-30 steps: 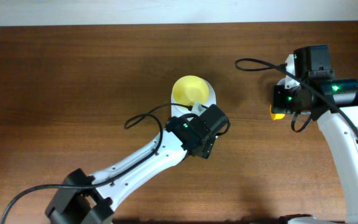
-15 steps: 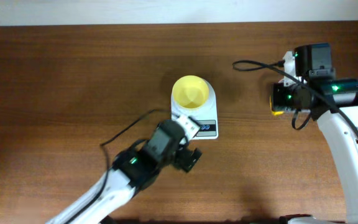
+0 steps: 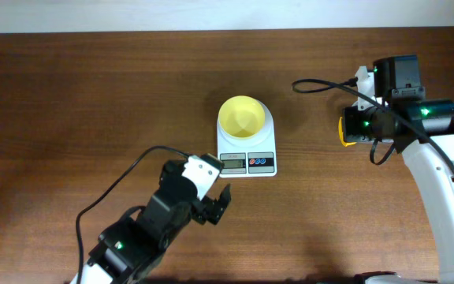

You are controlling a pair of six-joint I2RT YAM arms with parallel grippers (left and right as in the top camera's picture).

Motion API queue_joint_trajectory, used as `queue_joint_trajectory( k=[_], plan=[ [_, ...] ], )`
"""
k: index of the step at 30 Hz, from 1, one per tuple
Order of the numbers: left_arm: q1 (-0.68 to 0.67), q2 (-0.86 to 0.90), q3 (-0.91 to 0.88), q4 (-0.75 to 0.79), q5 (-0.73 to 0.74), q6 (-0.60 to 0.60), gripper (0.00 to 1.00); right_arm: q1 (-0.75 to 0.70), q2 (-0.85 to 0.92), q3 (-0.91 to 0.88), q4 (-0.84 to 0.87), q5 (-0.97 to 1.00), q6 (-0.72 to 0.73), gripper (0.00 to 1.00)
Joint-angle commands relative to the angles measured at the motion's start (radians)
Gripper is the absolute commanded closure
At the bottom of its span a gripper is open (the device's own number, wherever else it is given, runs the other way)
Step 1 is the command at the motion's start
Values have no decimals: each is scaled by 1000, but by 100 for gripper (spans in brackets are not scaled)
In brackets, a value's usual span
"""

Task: Scoop item into bowl and weigh 50g on scale

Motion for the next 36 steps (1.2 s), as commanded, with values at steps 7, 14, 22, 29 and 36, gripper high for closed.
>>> queue_joint_trajectory(
  k=[7, 14, 22, 29, 36],
  plan=[
    [75, 121, -3, 129, 211, 26, 2, -5, -7, 19, -6, -17, -4, 96],
    [75, 121, -3, 128, 211, 26, 1, -21, -7, 21, 7, -16, 19, 96],
    [75, 121, -3, 128, 211, 26, 1, -382, 64, 28, 133, -275, -76, 96],
    [75, 121, -3, 128, 211, 26, 1, -435, 230, 28, 267, -289, -203, 96],
    [75, 121, -3, 128, 211, 26, 1, -435, 354, 27, 327, -164, -254, 96]
  ],
)
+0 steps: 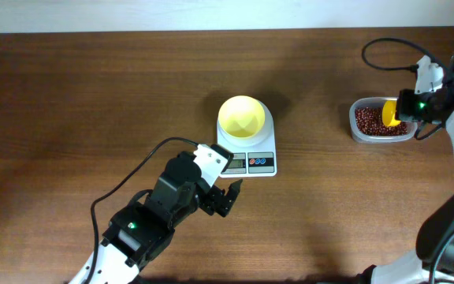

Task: Scoop item into bowl and weigh 50g on scale

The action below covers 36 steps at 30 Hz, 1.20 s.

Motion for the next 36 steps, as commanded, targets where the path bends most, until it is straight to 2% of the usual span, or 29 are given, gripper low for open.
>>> queue_joint_trajectory(
  k=[1, 5, 11, 16, 21, 24, 31, 36],
  plan=[
    [4, -2, -3, 4, 11, 19, 1, 0, 48, 17, 4, 53, -34, 96],
    [4, -2, -3, 4, 11, 19, 1, 0, 106, 4, -16, 68, -34, 96],
    [3, -2, -3, 4, 11, 19, 1, -2, 114, 3, -117, -158, -33, 96],
    [3, -2, -3, 4, 11, 19, 1, -6, 116, 3, -151, -233, -13, 96],
    [3, -2, -3, 0, 11, 19, 1, -81, 117, 3, -138, -302, 23, 96],
    [3, -2, -3, 0, 11, 19, 1, -171, 141, 3, -155, -536, 36, 96],
    [3, -2, -3, 0, 11, 19, 1, -231, 169, 3, -180, -536, 85, 96],
    [3, -1, -3, 0, 11, 19, 1, -299, 174, 3, -170, -639, 114, 96]
  ],
)
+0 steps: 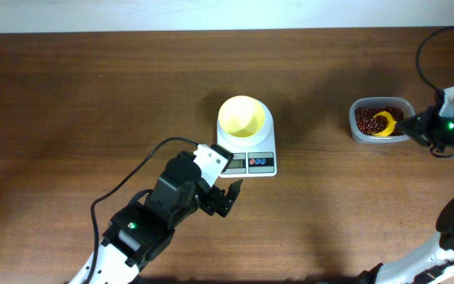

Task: Scoop item into bowl and weigh 50g on scale

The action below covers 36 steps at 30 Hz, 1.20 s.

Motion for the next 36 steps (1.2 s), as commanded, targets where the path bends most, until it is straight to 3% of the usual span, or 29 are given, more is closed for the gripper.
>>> queue_joint_trajectory(
  k=[1, 20, 36],
  plan=[
    [3, -1, -3, 1, 11, 19, 1, -46, 6, -5, 3, -101, 11, 96],
    [3, 0, -3, 1, 11, 19, 1, -59, 6, -5, -87, -619, 8, 96],
    [3, 0, -3, 1, 11, 19, 1, 359, 6, -5, -45, -660, 10, 96]
  ],
)
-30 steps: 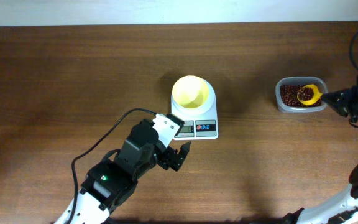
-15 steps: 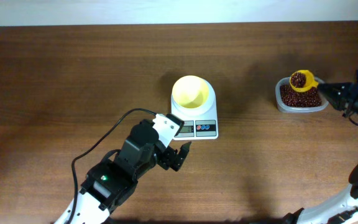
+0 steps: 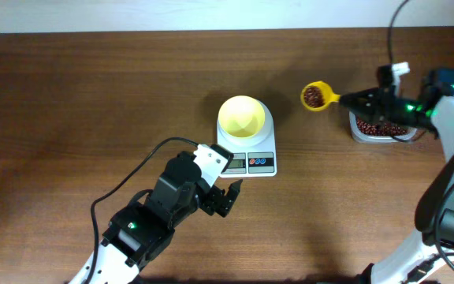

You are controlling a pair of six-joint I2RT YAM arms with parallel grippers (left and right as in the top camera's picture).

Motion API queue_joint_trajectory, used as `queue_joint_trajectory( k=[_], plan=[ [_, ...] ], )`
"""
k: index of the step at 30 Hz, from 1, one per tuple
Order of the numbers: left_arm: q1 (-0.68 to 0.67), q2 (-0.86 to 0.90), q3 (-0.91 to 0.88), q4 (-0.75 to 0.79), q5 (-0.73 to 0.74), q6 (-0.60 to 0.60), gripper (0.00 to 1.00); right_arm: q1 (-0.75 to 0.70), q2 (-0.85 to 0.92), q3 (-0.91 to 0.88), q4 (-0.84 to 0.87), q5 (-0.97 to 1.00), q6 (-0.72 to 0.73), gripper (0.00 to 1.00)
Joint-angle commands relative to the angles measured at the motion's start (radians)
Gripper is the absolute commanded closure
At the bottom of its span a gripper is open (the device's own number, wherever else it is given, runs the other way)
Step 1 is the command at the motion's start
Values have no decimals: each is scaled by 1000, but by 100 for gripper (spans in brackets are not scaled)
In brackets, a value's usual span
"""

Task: Scoop item into bowl and weigh 50g on scale

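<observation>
A yellow bowl sits on the white scale at the table's middle. My right gripper is shut on the handle of a yellow scoop, held level and filled with red-brown beans, between the bowl and the bean container. The container of beans lies partly under the right arm. My left gripper rests just below the scale's front left corner, its fingers apart with nothing between them.
Cables trail from both arms across the brown table. The scale's display and buttons face the front edge. A pale wall strip runs along the far edge.
The right gripper has moved left out of the bean container, and the scoop now holds beans in the air left of it. The left arm has not moved.
The right arm first covered the container with the scoop in its gripper. Then it was at the right edge with the scoop in the beans, and stayed in them a moment later. Now the loaded scoop is out, toward the bowl. The left arm edged forward once.
</observation>
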Motion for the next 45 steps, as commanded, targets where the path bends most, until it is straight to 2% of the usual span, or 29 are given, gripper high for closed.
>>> queue_joint_trajectory(
  k=[1, 5, 13, 17, 19, 24, 27, 45],
  plan=[
    [3, 0, -3, 1, 11, 19, 1, 74, 5, -4, 19, -39, 16, 96],
    [3, 0, -3, 1, 11, 19, 1, 166, 5, -4, 100, -26, 92, 96],
    [3, 0, -3, 1, 11, 19, 1, 315, 5, -4, 385, 98, 377, 96],
    [3, 0, -3, 1, 11, 19, 1, 346, 5, -4, 432, 194, 389, 96],
    [3, 0, -3, 1, 11, 19, 1, 363, 5, -4, 470, 251, 311, 96],
    [3, 0, -3, -9, 11, 19, 1, 399, 5, -4, 512, 384, 227, 96],
    [3, 0, -3, -10, 11, 19, 1, 414, 5, -4, 512, 425, 88, 96],
    [3, 0, -3, -10, 11, 19, 1, 467, 5, -4, 511, 453, -632, 96]
  ],
)
